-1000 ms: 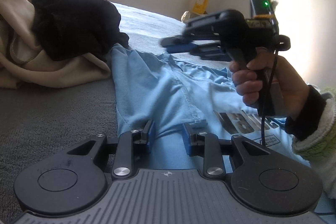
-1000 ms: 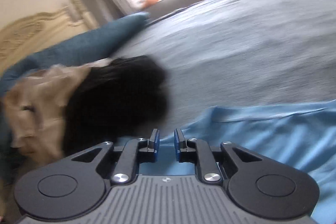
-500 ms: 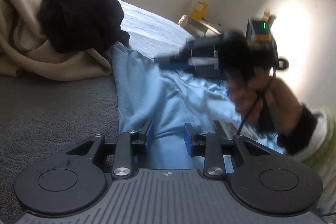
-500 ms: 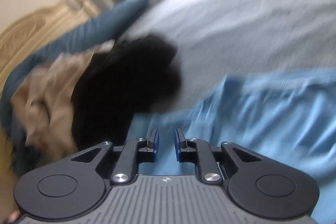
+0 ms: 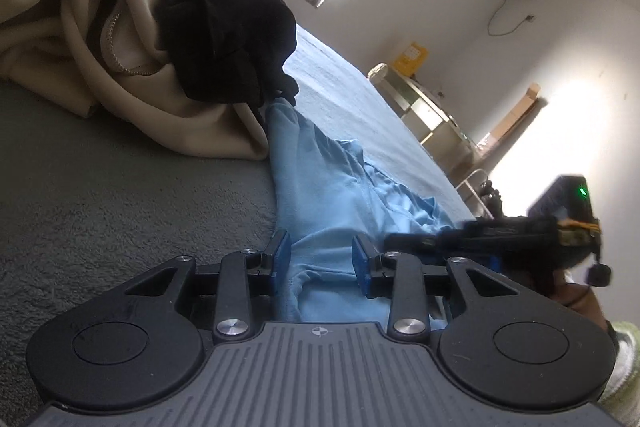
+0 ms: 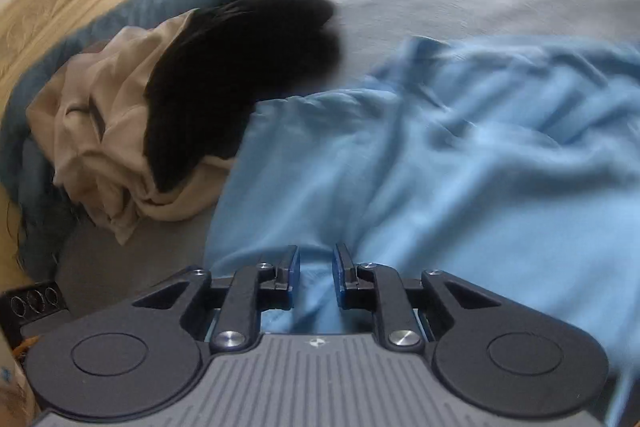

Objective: Fold clothes

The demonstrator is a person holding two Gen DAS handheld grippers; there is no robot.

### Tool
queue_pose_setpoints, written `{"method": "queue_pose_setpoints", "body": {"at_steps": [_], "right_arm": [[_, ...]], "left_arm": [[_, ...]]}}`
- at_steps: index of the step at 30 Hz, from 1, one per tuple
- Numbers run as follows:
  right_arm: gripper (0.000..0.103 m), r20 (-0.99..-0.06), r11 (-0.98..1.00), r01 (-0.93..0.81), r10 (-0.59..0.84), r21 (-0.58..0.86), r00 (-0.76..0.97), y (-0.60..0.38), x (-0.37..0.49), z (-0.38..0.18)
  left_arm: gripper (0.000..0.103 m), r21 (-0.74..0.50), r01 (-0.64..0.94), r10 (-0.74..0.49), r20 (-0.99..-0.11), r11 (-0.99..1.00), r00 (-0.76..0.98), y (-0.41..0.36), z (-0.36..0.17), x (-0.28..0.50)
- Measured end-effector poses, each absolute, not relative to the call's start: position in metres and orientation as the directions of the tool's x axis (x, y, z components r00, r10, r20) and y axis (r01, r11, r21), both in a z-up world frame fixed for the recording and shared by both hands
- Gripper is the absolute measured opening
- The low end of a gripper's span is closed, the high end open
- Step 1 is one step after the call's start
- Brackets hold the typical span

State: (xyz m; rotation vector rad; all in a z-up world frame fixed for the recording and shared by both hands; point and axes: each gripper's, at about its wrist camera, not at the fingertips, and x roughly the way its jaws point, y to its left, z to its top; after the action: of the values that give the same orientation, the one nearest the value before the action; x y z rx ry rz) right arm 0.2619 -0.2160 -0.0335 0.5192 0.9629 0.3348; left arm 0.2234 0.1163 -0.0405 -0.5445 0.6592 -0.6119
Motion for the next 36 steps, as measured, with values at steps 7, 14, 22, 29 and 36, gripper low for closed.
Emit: {"method": "queue_pose_setpoints", "body": {"at_steps": [7, 14, 22, 29, 36], "right_arm": [[0.023, -0.619, 0.871, 0.125, 0.230, 0.475, 0.750, -0.333, 0.193, 0.037], [0.027, -0.699, 0.868, 0.294, 0.081, 0.399, 0.711, -0.395, 0.211, 0.005], [0.026, -0.669, 0.850, 0.253, 0.147, 0.462, 0.729, -0.376, 0.269, -0.024], [0.026, -0.574, 0.794, 0.199, 0.216, 0.574, 0.790, -0.373, 0.231, 0.017], [0.027, -0.534, 0.856, 0.149, 0.165, 0.496, 0.830, -0.387, 0.090, 0.116]], "left_arm": [[0.034, -0.625, 0.346, -0.665, -0.393, 0.700, 0.635, 0.116, -0.041, 0.222], [0.034, -0.614, 0.354, -0.661, -0.389, 0.705, 0.642, 0.115, -0.042, 0.220], [0.034, -0.634, 0.352, -0.672, -0.377, 0.689, 0.637, 0.116, -0.046, 0.222], [0.034, -0.656, 0.345, -0.682, -0.366, 0.672, 0.633, 0.120, -0.047, 0.224], [0.042, -0.599, 0.363, -0.647, -0.366, 0.714, 0.669, 0.119, -0.028, 0.206]]}}
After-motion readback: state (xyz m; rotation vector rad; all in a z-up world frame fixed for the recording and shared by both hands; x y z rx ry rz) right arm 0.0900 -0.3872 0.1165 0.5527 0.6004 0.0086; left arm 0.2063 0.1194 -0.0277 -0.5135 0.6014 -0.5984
